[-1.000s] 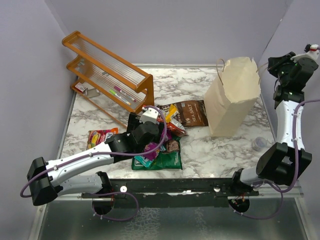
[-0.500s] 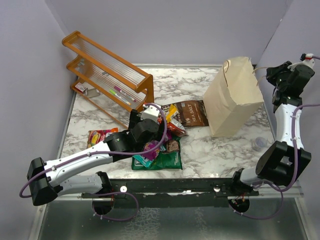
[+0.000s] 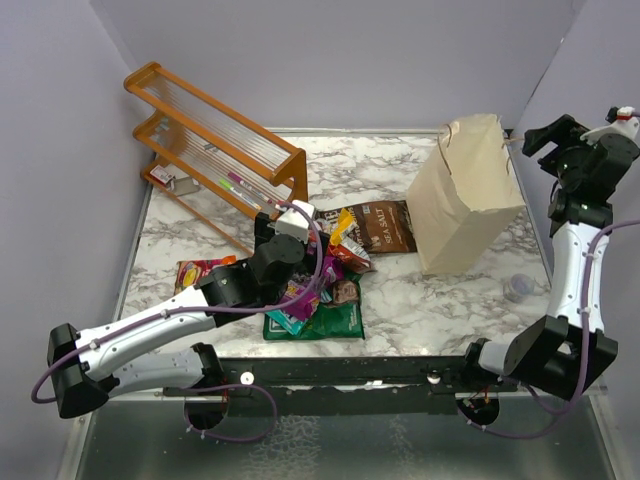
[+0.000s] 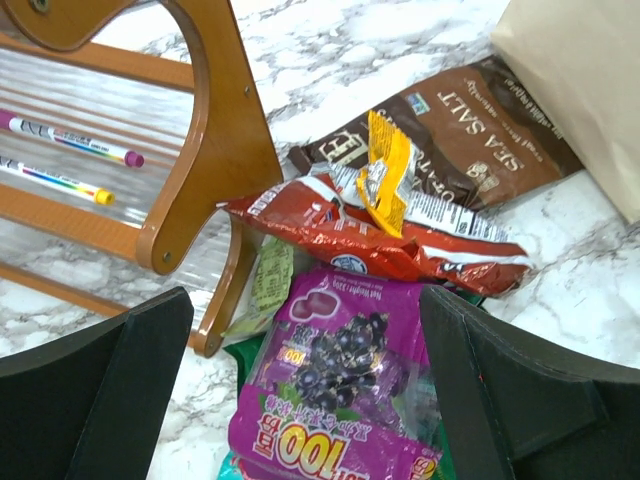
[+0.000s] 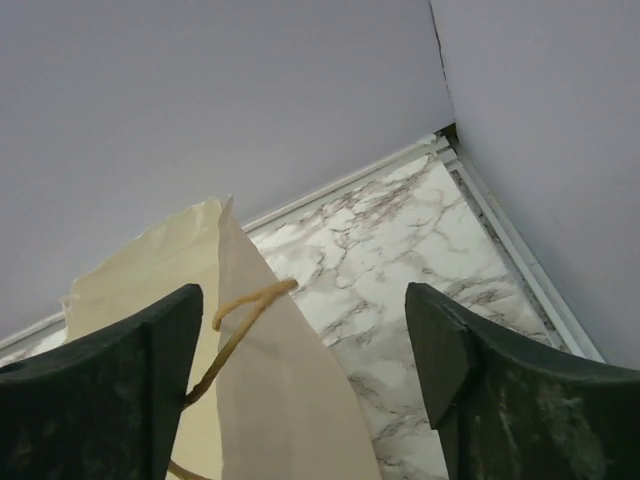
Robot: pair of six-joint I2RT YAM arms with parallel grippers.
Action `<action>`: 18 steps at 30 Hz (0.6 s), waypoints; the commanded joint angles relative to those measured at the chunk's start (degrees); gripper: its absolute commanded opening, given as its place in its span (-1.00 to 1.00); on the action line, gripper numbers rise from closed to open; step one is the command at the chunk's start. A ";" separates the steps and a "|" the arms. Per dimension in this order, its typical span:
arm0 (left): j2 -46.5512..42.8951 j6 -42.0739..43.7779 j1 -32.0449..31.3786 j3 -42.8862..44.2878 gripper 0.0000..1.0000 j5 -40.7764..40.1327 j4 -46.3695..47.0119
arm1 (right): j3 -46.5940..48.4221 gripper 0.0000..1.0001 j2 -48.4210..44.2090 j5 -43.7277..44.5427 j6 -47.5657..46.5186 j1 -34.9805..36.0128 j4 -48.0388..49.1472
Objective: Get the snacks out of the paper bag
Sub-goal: Place the snack at the center of the board.
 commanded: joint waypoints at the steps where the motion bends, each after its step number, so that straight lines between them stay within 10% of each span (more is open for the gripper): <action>1: -1.10 0.89 1.48 2.01 0.98 3.41 5.35 | 2.47 0.85 -3.13 3.21 -2.93 -0.08 -5.81; 18: -1.50 5.09 8.41 7.24 0.98 10.72 8.31 | 10.35 0.99 -9.04 -3.37 -2.84 0.39 -12.01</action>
